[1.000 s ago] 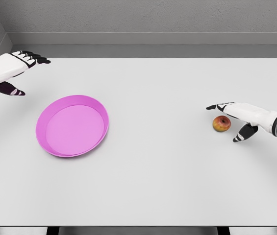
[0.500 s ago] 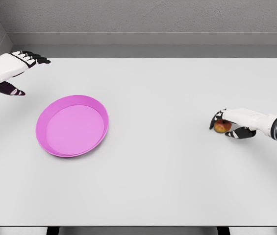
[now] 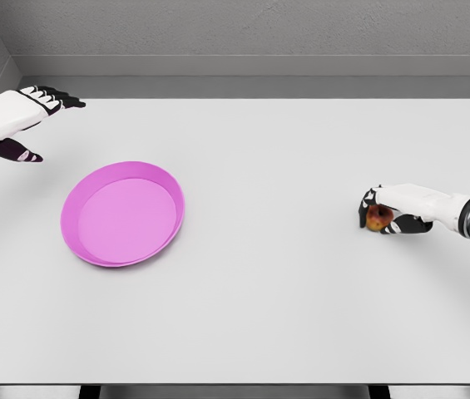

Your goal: Put the apple on the plate with both arms

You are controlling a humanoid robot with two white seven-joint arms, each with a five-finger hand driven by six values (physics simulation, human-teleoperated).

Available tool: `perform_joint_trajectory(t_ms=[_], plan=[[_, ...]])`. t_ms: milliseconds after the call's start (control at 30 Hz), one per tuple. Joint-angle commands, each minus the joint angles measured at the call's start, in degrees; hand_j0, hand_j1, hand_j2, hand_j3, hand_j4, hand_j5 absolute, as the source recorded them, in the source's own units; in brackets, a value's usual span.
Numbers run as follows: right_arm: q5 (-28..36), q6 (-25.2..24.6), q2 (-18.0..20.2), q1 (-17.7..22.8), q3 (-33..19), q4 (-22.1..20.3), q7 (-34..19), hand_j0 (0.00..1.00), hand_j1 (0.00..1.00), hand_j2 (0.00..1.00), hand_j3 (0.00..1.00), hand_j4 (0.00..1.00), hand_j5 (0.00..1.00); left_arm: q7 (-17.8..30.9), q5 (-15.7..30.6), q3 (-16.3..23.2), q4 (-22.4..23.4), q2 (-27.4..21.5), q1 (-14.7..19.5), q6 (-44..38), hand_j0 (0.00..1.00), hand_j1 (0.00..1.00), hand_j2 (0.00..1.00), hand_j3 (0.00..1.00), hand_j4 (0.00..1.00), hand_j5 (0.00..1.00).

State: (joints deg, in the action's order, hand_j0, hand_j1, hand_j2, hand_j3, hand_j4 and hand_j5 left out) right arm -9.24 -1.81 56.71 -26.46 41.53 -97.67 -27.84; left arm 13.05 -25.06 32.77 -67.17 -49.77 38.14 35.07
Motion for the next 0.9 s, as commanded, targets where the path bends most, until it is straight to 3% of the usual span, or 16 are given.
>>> perform_joint_trajectory(t_ms=[0, 400, 700, 867], plan=[[0.1, -0.04, 0.06, 0.0, -0.3, -0.24, -0.55, 0.39, 0.39, 0.39, 0.39, 0.39, 0.39, -0.04, 0.36, -0.08, 0.02, -0.06, 0.0, -0.07, 1.0, 1.0, 1.0, 1.0, 1.0, 1.0], [0.36, -0.04, 0.15, -1.67, -1.01, -0.33, -0.55, 0.36, 0.36, 0.36, 0.36, 0.36, 0.36, -0.04, 0.36, -0.16, -0.07, -0.15, 0.0, -0.07, 1.0, 1.0, 1.0, 1.0, 1.0, 1.0], [0.63, -0.12, -0.38, -2.46, -1.36, -2.7, -0.98, 0.35, 0.35, 0.35, 0.35, 0.35, 0.35, 0.04, 0.36, -0.16, -0.07, -0.24, 0.0, -0.07, 1.0, 1.0, 1.0, 1.0, 1.0, 1.0], [0.71, 0.05, -2.4, -3.25, -1.18, -2.7, -1.07, 0.34, 0.34, 0.34, 0.34, 0.34, 0.34, -0.04, 0.36, -0.16, -0.07, -0.24, 0.0, -0.07, 1.0, 1.0, 1.0, 1.0, 1.0, 1.0]])
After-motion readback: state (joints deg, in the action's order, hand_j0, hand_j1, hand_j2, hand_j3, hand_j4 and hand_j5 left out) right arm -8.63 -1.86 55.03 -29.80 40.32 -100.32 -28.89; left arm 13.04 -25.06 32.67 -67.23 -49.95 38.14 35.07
